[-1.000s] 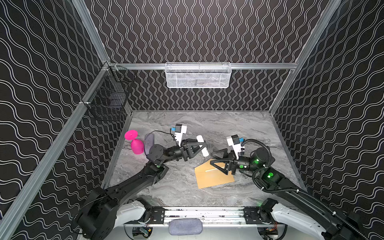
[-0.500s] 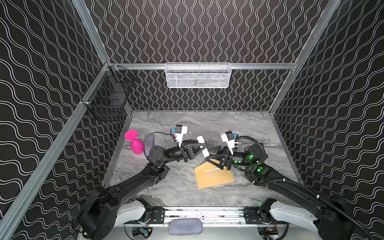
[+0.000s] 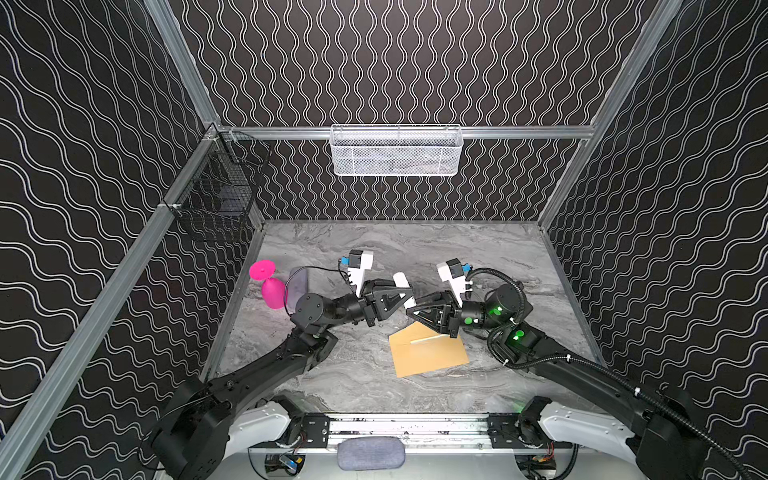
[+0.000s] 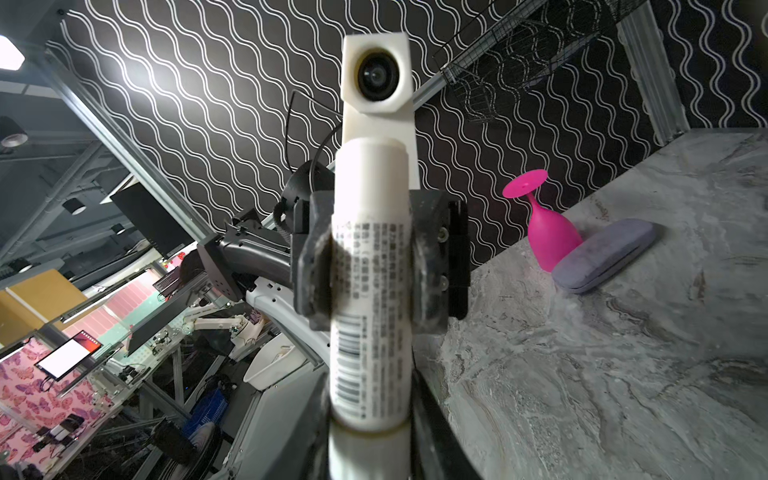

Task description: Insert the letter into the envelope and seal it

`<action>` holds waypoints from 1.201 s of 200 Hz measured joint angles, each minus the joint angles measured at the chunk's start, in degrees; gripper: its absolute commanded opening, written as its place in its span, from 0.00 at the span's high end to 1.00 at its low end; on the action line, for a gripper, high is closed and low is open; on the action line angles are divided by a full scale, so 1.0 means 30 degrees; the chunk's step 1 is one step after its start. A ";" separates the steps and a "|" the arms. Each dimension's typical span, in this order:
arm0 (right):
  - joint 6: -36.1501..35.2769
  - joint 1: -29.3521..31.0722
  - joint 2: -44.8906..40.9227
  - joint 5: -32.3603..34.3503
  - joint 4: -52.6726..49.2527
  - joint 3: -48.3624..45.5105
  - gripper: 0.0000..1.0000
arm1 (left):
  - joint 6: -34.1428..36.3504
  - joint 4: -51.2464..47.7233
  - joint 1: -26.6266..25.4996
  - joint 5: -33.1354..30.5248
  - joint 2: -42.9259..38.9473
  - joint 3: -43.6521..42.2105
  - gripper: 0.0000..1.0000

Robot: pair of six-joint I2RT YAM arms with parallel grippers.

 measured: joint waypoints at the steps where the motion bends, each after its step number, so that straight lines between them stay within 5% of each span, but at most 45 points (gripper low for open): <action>1: -0.0029 0.0015 -0.0007 0.0029 -0.0058 0.0022 0.74 | 0.0015 0.0000 0.0000 -0.0022 0.0000 0.0000 1.00; 34: -0.2506 0.1464 -0.0648 0.3096 -0.5144 0.2259 0.82 | 0.0823 -0.0984 -0.0146 -0.1173 -0.0750 0.0124 1.00; 84: -0.6368 0.6688 -0.0415 1.5278 -1.5125 0.6951 0.84 | 0.2069 -0.2069 -0.0306 -0.2193 -0.1086 -0.0189 1.00; 114: -0.7249 0.8437 0.0168 1.9708 -1.8083 0.8058 0.84 | 0.2528 -0.3082 -0.0342 -0.2200 -0.1275 -0.0568 1.00; 173: -0.8072 0.9449 0.0321 2.2083 -1.9547 0.8619 0.81 | 0.2652 -0.3453 -0.0430 -0.2171 -0.1494 -0.0809 1.00; 220: -0.8109 0.9544 -0.1224 2.1740 -1.8717 0.7767 0.40 | 0.3504 -0.4211 -0.0240 -0.3490 -0.0962 -0.0809 1.00; 240: -0.8123 0.9143 -0.2696 2.0801 -1.6983 0.6353 0.32 | 0.3891 -0.5253 -0.0226 -0.3548 -0.0561 -0.0918 1.00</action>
